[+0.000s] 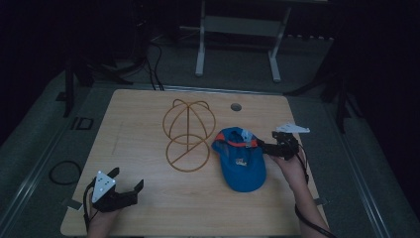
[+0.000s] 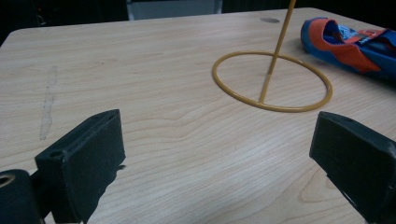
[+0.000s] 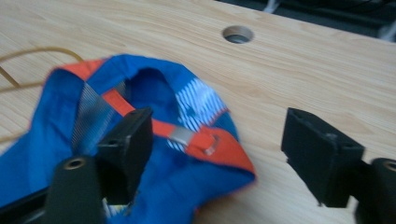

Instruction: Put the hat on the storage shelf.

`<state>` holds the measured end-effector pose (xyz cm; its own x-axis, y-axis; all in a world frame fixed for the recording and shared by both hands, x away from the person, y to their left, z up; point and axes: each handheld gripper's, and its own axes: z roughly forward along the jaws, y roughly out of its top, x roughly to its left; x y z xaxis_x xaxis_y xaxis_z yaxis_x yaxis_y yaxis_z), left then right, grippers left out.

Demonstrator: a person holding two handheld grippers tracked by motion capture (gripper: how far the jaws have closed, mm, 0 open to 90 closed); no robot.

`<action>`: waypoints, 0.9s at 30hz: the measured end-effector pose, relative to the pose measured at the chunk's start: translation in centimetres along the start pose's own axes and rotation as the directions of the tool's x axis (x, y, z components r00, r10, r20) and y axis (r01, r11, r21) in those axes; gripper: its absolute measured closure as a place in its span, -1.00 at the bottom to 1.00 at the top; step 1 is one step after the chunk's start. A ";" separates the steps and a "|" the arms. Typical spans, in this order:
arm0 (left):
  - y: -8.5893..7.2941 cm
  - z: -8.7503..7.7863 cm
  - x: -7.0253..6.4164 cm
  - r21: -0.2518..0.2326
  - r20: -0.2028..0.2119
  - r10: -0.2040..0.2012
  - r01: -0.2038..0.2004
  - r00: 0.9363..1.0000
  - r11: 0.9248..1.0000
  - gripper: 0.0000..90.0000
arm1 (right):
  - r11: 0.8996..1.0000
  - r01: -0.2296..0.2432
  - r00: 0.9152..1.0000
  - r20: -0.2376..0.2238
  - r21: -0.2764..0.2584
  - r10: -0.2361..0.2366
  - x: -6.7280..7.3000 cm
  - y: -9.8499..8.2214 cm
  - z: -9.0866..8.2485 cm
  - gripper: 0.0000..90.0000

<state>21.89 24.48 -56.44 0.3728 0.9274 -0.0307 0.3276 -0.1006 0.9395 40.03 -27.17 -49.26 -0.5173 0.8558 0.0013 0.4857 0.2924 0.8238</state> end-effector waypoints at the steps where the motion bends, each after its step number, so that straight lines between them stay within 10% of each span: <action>1: 0.0 0.0 0.0 0.002 0.008 -0.002 0.002 1.000 1.000 -0.92 | 1.000 -0.001 1.000 -0.002 0.002 0.001 0.0 0.2 0.5 -0.36; 18: -0.2 0.2 0.1 0.021 0.055 -0.013 0.012 0.998 1.000 -0.91 | 0.987 0.005 1.000 -0.010 0.158 -0.004 1.1 1.9 8.6 -0.46; 27: -0.2 0.4 0.0 0.032 0.058 -0.011 0.009 0.998 0.999 -0.89 | 0.957 0.051 0.999 -0.022 0.286 -0.047 1.8 1.9 11.5 -0.59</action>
<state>22.12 24.40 -56.79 0.4192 0.9059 -0.0611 0.3585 -0.1033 0.9278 48.10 -20.16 -54.23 -0.5550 0.8315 -0.0249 0.6397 0.4458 0.6262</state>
